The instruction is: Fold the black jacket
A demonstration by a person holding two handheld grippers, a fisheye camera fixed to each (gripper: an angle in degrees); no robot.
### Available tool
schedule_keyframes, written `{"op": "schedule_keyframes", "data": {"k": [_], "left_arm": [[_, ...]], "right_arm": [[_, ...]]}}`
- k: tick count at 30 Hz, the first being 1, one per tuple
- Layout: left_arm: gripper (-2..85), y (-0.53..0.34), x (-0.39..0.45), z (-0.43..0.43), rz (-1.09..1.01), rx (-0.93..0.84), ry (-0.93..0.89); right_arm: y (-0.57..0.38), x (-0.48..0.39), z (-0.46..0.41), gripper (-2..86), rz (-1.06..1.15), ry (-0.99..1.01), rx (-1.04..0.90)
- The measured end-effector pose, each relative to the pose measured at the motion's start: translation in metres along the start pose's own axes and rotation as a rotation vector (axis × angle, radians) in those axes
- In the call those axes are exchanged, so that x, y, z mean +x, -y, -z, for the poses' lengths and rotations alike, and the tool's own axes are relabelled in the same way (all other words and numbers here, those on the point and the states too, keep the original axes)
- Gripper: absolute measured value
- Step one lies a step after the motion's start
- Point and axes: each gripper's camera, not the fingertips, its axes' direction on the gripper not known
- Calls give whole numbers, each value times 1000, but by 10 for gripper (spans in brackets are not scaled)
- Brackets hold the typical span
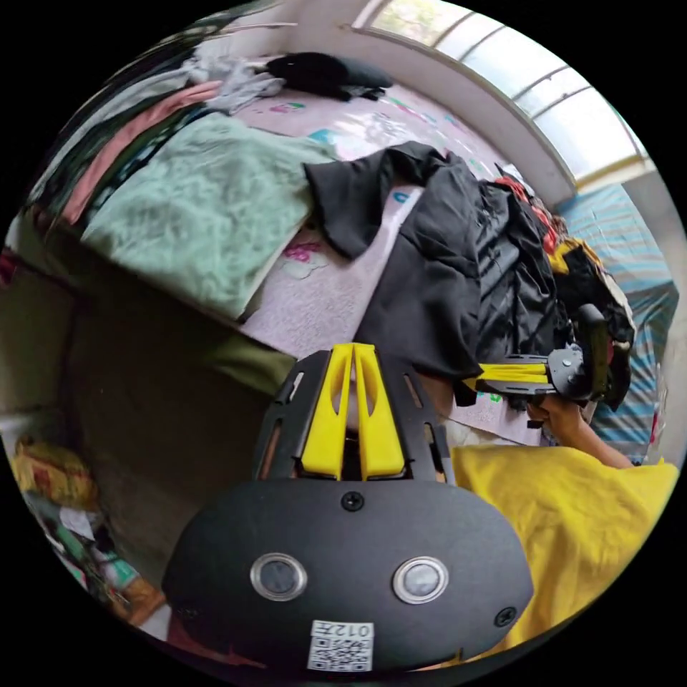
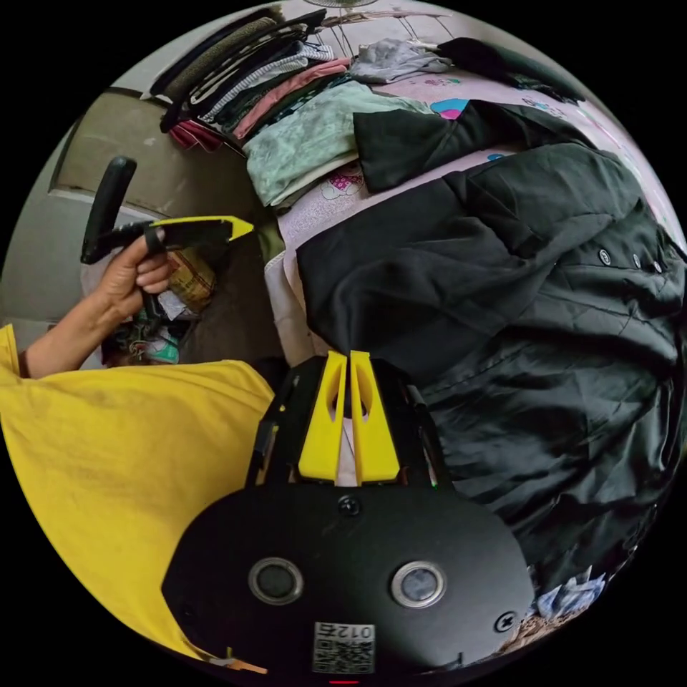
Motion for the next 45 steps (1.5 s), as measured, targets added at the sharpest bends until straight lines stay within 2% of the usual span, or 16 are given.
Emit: {"op": "schedule_keyframes", "data": {"k": [8,11,13,14,16,20,22,26,33,38,45], "left_arm": [[4,98,91,-69,-314,-155,-17],[4,113,102,-99,-328,-267,87],[4,119,96,-107,-294,-292,22],[4,123,92,-108,-252,-305,-30],[4,127,94,-103,-218,-294,-20],[4,133,143,-89,-404,-195,91],[4,140,159,-100,-453,-230,86],[4,154,157,-133,-369,-340,80],[4,163,152,-144,-347,-352,-4],[4,170,155,-151,-354,-368,-20],[4,179,151,-159,-337,-386,-63]], "right_arm": [[-24,19,68,28,-81,54,5],[-43,48,114,27,-189,53,70],[-51,75,148,26,-268,42,130],[-54,97,171,25,-323,38,174],[-53,135,206,25,-406,46,240],[-39,236,287,26,-592,108,462],[-28,281,316,27,-680,152,559],[-2,376,357,42,-869,318,701],[8,467,360,77,-1163,496,672],[10,482,363,73,-1204,582,675],[20,491,385,15,-1201,566,639]]}}
